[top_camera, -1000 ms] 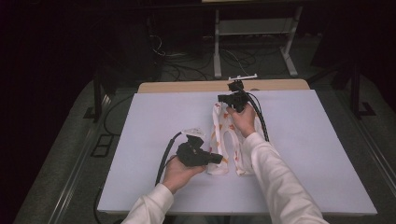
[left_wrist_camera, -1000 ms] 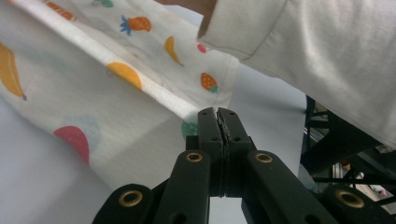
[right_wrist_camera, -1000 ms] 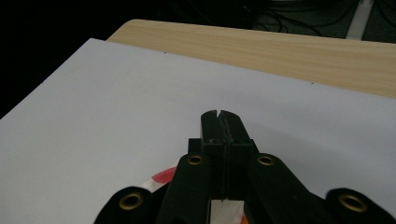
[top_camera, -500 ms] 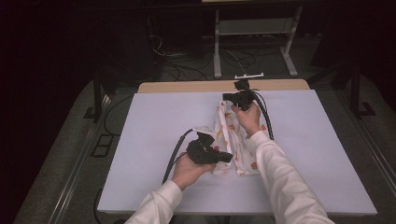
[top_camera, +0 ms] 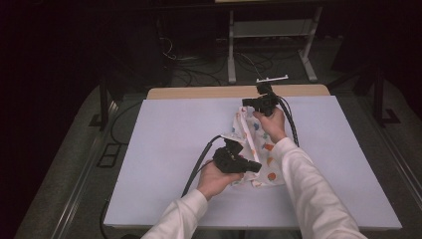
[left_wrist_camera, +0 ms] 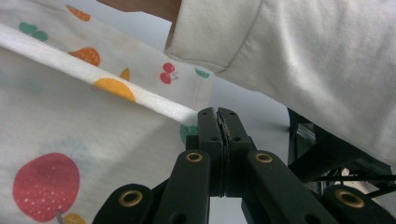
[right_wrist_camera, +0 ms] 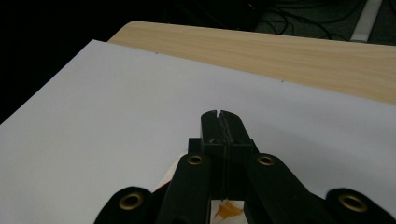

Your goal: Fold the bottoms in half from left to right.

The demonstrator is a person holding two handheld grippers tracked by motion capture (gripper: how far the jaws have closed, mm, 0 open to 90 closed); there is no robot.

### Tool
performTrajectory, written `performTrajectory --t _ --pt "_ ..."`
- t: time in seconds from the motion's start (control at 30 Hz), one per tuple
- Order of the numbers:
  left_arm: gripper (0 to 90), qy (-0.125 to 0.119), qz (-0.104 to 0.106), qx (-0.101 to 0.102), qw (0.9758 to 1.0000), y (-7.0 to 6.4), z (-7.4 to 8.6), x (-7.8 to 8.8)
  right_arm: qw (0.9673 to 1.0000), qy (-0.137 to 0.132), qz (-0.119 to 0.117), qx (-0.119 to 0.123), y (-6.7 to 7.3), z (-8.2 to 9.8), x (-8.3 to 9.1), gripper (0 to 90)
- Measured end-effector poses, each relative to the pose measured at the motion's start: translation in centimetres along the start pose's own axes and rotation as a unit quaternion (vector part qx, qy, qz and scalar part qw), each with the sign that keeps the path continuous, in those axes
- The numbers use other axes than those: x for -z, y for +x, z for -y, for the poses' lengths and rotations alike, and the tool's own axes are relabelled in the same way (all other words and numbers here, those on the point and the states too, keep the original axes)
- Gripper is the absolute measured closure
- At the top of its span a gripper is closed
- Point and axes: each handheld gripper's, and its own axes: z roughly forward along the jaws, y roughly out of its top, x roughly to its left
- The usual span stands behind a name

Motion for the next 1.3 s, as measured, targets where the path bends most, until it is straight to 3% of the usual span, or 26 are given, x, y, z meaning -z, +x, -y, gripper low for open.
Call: performTrajectory --t 0.53,0.9,1.3 --pt "88.2 0.005 0.002 0.012 0.9999 0.0 -1.5 -3.4 0.9999 0.011 -0.011 0.001 -2.7 0.2 1.1 88.2" --pt "88.2 0.008 0.016 0.034 0.9992 0.2 -1.9 -6.4 0.9997 0.014 -0.021 -0.001 -4.5 1.0 1.4 88.1" --pt "88.2 -0.003 0.029 0.06 0.9977 0.8 -2.0 -8.3 0.9997 0.019 -0.016 0.008 -5.1 1.4 1.6 88.1"
